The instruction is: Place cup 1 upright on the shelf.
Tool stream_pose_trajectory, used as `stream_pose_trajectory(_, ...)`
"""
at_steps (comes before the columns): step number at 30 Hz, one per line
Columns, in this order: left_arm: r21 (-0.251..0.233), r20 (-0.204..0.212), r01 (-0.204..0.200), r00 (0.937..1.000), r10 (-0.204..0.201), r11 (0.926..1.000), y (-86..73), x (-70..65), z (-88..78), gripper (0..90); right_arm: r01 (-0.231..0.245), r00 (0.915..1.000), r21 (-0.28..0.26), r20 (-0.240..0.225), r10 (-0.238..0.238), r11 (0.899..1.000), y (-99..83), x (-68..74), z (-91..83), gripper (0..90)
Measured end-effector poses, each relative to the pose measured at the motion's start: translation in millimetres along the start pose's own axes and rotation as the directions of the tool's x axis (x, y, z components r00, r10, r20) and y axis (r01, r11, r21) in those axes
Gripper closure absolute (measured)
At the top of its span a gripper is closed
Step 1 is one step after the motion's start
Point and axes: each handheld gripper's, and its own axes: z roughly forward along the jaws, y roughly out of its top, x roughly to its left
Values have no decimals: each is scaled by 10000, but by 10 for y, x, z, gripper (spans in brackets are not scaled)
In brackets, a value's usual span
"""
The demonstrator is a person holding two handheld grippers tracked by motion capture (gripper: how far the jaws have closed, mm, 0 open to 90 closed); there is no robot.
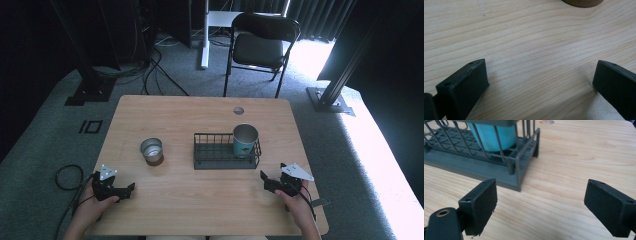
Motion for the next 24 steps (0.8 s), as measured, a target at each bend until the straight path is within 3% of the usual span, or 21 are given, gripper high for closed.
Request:
stream_pose_trajectory(17, -2, -1, 1, 10000, -1, 10000, 0, 0, 0, 5, 180, 9998, 913, -48, -176, 9957, -175, -108, -140, 111)
stream_pose_trajectory(24, -1, 1, 1, 10000, -1, 10000, 0, 0, 0, 5, 198, 9998, 1702, -123, -180, 9852, -253, -164, -153, 111)
